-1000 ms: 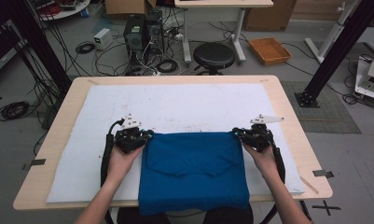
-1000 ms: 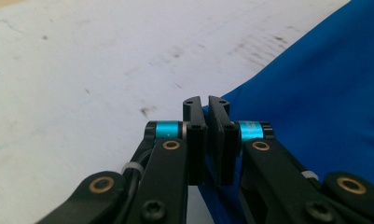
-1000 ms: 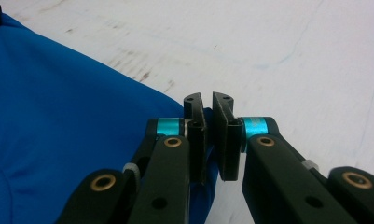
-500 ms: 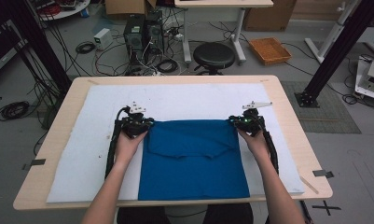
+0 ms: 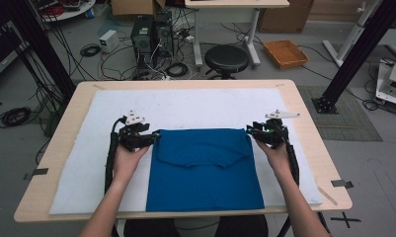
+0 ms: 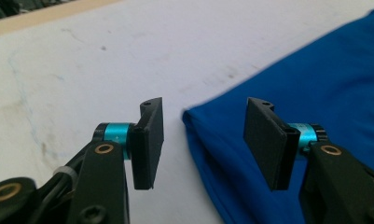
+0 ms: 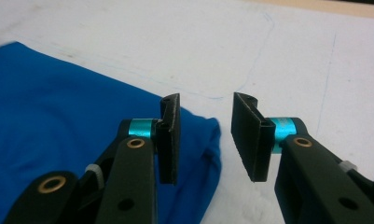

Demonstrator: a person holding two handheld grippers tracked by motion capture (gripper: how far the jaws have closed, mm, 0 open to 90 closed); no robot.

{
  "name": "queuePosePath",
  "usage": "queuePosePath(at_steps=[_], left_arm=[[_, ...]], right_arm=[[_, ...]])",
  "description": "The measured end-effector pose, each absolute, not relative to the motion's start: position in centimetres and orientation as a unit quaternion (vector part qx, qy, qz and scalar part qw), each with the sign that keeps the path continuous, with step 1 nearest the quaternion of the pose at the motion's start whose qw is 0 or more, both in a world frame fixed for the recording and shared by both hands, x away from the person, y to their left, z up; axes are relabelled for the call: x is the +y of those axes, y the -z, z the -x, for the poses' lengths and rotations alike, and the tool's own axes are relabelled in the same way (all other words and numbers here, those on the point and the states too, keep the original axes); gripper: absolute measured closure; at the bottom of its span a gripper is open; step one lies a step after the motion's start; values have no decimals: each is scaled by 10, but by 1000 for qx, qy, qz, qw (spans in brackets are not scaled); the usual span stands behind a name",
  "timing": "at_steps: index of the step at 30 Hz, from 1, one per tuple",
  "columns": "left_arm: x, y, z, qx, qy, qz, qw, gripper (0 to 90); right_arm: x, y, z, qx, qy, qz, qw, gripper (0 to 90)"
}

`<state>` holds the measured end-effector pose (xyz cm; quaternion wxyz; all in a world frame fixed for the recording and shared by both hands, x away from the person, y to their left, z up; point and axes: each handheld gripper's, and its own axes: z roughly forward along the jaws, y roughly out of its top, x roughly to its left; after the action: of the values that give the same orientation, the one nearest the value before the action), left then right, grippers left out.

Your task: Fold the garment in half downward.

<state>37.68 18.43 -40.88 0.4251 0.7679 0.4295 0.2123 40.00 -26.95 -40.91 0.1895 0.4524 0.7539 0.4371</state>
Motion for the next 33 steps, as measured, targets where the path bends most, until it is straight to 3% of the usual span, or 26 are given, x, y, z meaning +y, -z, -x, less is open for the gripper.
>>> queuePosePath(at_steps=[4, 9, 33], left_arm=[[187, 418, -342, 431, -179, -769, 436, 480], [187, 433, -328, 451, -138, -767, 435, 545], [169, 443, -338, 478, -131, -771, 398, 741]], right_arm=[[-272, 414, -365, 751, -445, -452, 184, 641], [-272, 431, -342, 757, -433, -459, 171, 667], [-261, 449, -345, 763, -419, -468, 154, 714]])
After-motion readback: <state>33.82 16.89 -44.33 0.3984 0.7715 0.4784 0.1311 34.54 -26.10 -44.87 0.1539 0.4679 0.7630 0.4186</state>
